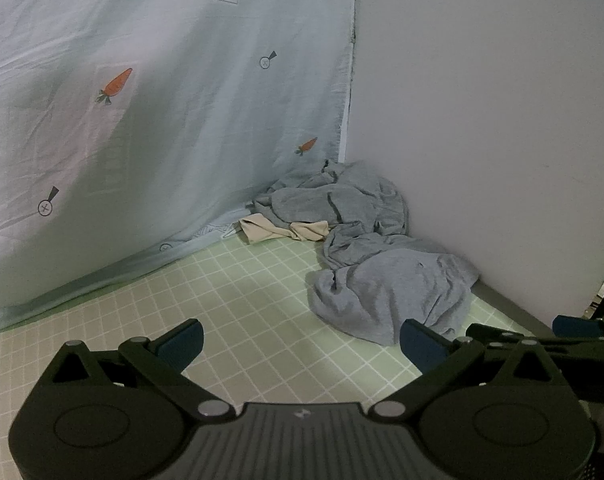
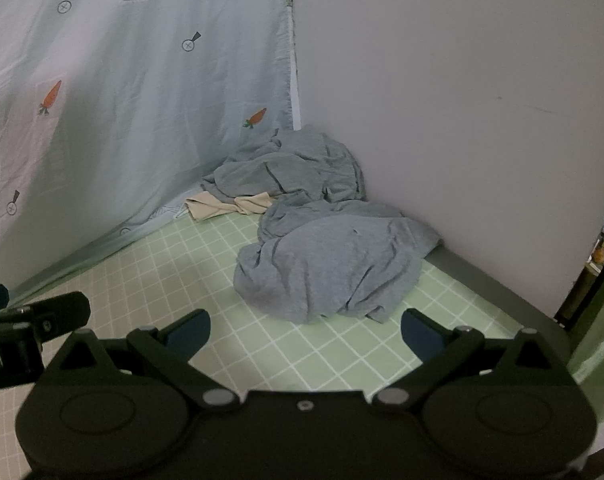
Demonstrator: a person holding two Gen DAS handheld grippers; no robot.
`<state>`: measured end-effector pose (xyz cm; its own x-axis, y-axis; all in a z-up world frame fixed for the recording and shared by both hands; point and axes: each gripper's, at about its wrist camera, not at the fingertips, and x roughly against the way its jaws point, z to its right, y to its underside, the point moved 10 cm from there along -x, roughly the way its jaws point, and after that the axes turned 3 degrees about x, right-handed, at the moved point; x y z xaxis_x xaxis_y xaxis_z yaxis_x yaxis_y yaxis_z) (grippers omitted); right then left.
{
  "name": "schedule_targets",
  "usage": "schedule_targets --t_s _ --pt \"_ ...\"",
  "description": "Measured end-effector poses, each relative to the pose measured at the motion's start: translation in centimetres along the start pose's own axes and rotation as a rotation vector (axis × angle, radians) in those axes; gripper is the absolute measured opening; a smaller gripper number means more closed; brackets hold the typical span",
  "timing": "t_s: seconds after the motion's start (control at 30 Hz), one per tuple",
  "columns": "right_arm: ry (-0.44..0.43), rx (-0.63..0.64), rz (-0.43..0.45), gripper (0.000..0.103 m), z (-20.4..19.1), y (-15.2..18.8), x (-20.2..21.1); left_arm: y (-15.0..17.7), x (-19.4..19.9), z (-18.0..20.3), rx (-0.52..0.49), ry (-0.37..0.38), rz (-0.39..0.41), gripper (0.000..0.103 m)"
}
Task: Fold clothes
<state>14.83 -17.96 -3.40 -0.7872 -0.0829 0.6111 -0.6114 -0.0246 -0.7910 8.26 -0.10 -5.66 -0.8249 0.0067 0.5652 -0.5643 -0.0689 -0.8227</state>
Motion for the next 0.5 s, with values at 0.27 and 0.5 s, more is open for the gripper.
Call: schedule_targets --t_s 0.27,0.5 --pt "0.0 -0.001 -0.001 0.103 -0.34 -0.11 0.07 0.26 -0.26 0.44 0.003 -0.005 0.001 0.103" --pt "0.0 -0.002 -0.002 0.103 -0.63 -0.21 0.14 0.09 -0.25 0.21 0.004 -0.006 0.0 0.103"
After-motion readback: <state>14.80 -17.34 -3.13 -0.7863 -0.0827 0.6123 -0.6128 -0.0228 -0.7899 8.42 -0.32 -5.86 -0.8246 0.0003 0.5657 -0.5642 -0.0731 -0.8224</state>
